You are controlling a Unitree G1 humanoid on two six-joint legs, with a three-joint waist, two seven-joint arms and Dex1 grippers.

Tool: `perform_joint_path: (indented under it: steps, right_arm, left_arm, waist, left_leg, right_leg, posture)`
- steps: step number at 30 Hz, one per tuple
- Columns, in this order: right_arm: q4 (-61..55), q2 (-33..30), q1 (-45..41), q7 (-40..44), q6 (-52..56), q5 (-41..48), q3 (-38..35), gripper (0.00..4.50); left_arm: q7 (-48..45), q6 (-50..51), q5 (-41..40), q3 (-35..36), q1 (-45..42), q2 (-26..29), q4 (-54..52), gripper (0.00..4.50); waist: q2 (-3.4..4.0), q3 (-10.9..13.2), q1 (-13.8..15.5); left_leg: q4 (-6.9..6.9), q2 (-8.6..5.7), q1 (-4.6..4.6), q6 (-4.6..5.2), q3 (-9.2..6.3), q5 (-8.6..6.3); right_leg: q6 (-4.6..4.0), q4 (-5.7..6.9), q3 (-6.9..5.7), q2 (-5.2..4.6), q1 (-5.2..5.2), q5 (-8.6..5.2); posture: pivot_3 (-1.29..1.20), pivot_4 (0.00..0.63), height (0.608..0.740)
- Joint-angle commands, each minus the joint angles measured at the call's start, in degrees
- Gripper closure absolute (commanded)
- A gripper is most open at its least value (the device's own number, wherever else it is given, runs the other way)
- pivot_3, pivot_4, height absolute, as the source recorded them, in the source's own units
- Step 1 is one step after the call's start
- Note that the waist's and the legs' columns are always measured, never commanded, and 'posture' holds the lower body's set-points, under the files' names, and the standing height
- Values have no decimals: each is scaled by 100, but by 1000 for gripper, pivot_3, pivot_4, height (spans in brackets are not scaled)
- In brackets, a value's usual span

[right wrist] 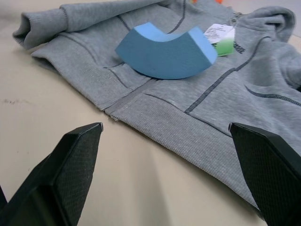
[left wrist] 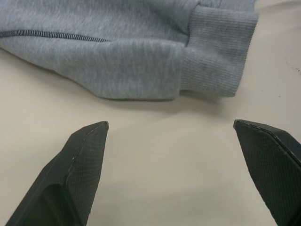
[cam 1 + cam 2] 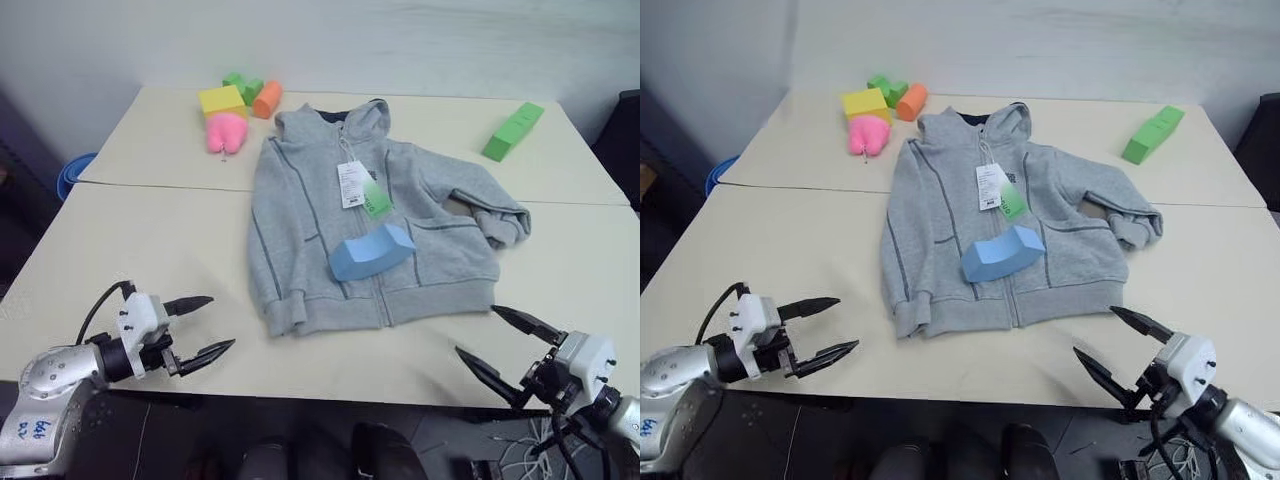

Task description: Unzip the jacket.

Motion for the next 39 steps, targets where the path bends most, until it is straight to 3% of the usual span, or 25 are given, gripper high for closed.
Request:
perform_joint_path:
  steps: [1, 13, 16, 21, 24, 34, 39]
  right_arm:
    - [30, -57, -154, 63, -109, -62, 110, 0]
    - [157, -99, -585, -32, 87, -87, 291, 0]
    - [224, -135, -681, 29, 113, -69, 295, 0]
    - [-52, -326, -477, 234, 746, 395, 326, 0]
    - [-280, -275, -447, 123, 837, 388, 426, 0]
    - [-1175, 185, -460, -574, 1188, 948, 419, 0]
    - [-1606, 499, -363, -671, 657, 729, 409, 0]
  left_arm:
    - [193, -152, 146, 10, -34, -1, -165, 8]
    - [-96, 360, -248, 39, -96, 312, -16, 8]
    - [-159, 622, -833, 269, -435, 251, 40, 8]
    - [319, 1808, -1967, 605, -980, 441, -740, 8]
    - [401, 2119, -2219, 596, -1295, 462, -571, 8]
    - [329, 2036, -1728, -425, -2202, 184, -98, 8]
    - [145, 1960, -1048, -1791, -3575, -738, 990, 8]
  waist:
    - [3, -2, -8]
    - [4, -3, -61]
    - [4, -3, -36]
    - [3, -3, -25]
    - [11, -7, -27]
    - [9, -6, -26]
    - [6, -5, 43]
  left_leg:
    - [0, 0, 0, -1, 1, 0]
    - [2, 1, 4, -3, 14, 1]
    - [3, -1, 4, -1, 16, 2]
    - [3, 2, 2, -3, 9, 3]
    - [4, -4, 6, 0, 12, 4]
    - [5, -1, 6, -15, 17, 13]
    - [10, -17, 2, -4, 13, 20]
  right_leg:
    - [0, 1, -1, 1, 0, 0]
    - [1, 12, 4, 7, -4, 0]
    - [1, 14, 5, 6, -4, 0]
    - [1, 17, 1, 6, -4, 0]
    - [1, 21, 5, 5, 0, 1]
    - [2, 21, 8, 20, -2, 1]
    - [9, 27, 2, 40, 1, 5]
  posture:
    - [0, 150, 740]
    - [0, 150, 740]
    - [0, 150, 740]
    - [0, 150, 740]
    - [0, 150, 740]
    - [0, 150, 740]
    - [0, 150, 740]
